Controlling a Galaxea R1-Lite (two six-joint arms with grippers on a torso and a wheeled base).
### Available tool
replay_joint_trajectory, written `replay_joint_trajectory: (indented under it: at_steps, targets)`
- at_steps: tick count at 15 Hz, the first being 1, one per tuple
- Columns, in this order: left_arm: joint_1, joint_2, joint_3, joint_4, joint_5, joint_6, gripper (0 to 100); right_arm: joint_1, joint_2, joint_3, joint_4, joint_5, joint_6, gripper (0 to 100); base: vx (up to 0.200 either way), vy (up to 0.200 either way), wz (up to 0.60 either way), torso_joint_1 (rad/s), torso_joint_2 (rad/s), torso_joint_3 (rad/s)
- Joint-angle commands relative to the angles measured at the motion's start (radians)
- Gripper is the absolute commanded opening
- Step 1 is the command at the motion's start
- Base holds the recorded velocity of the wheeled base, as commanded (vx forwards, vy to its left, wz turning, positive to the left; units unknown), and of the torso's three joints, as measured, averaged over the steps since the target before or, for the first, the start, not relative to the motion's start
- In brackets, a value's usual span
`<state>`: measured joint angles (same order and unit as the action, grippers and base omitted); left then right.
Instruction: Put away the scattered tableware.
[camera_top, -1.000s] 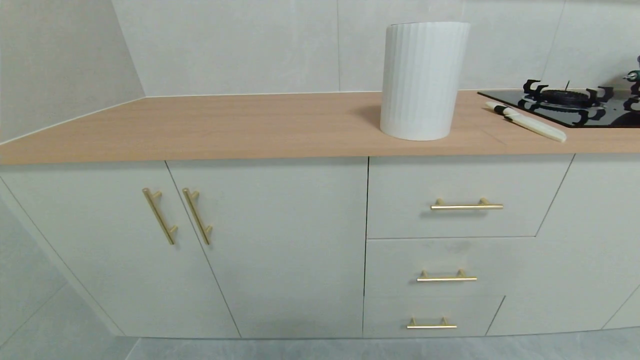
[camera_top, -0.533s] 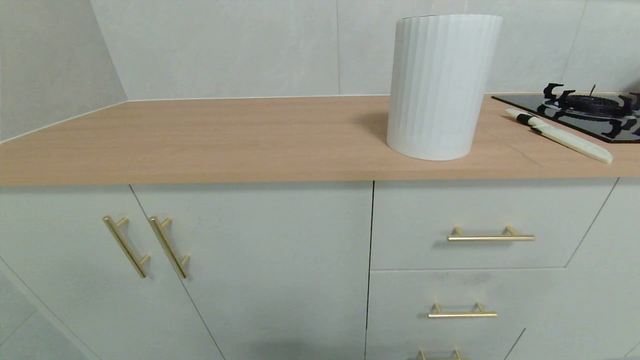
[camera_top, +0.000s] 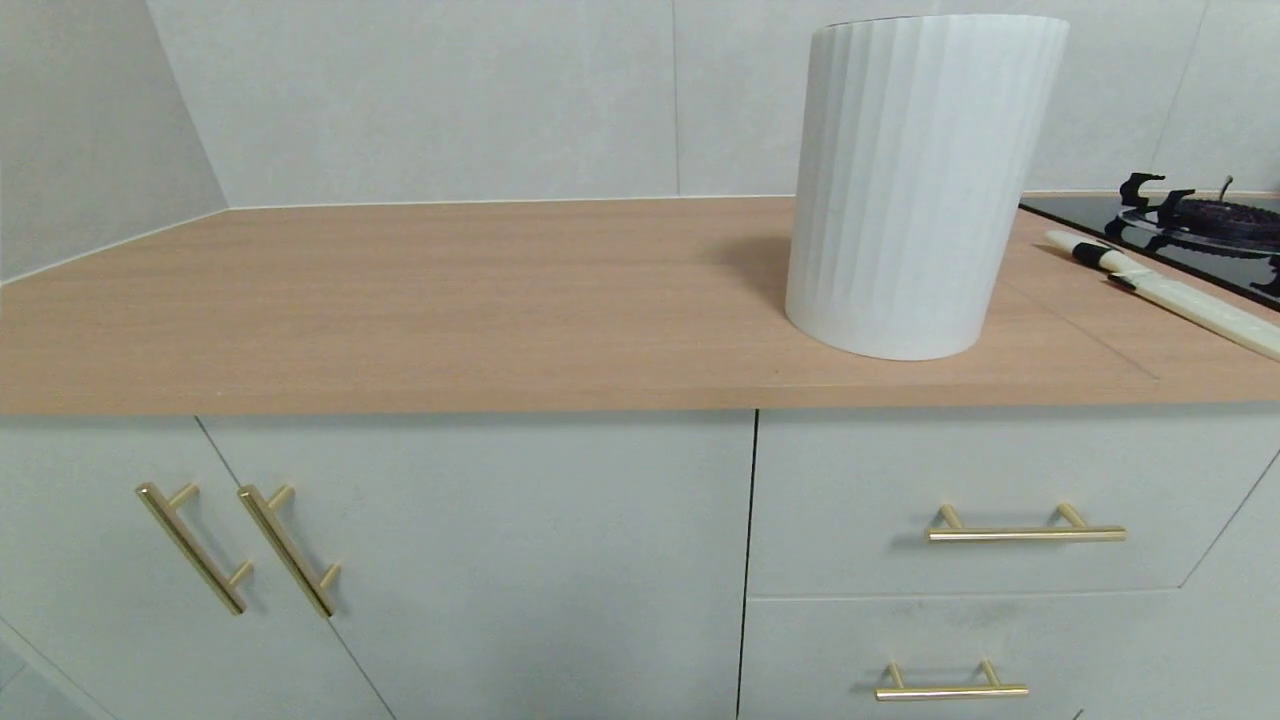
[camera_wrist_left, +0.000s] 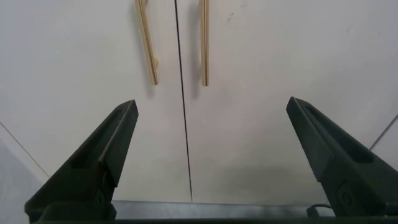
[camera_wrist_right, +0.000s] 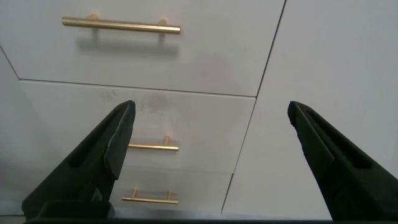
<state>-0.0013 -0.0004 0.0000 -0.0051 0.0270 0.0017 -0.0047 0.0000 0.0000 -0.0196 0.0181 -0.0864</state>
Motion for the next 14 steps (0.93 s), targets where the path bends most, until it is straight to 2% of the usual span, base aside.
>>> replay_joint_trajectory:
  at_steps: [1,11,14]
  targets:
    - [0.0,0.0,0.0,0.001,0.001,0.001,100,0.0,0.002,0.0,0.0,0.0,-0.001,100,0.0,0.0,0.0,0.0,0.0,0.0]
    - [0.0,0.0,0.0,0.001,0.001,-0.002,100,0.0,0.0,0.0,0.0,0.0,0.0,100,0.0,-0.2,0.0,0.004,0.0,0.003]
    - [0.0,0.0,0.0,-0.001,0.002,-0.003,100,0.0,0.0,0.0,0.0,0.0,0.0,100,0.0,0.0,0.0,0.0,0.0,0.0]
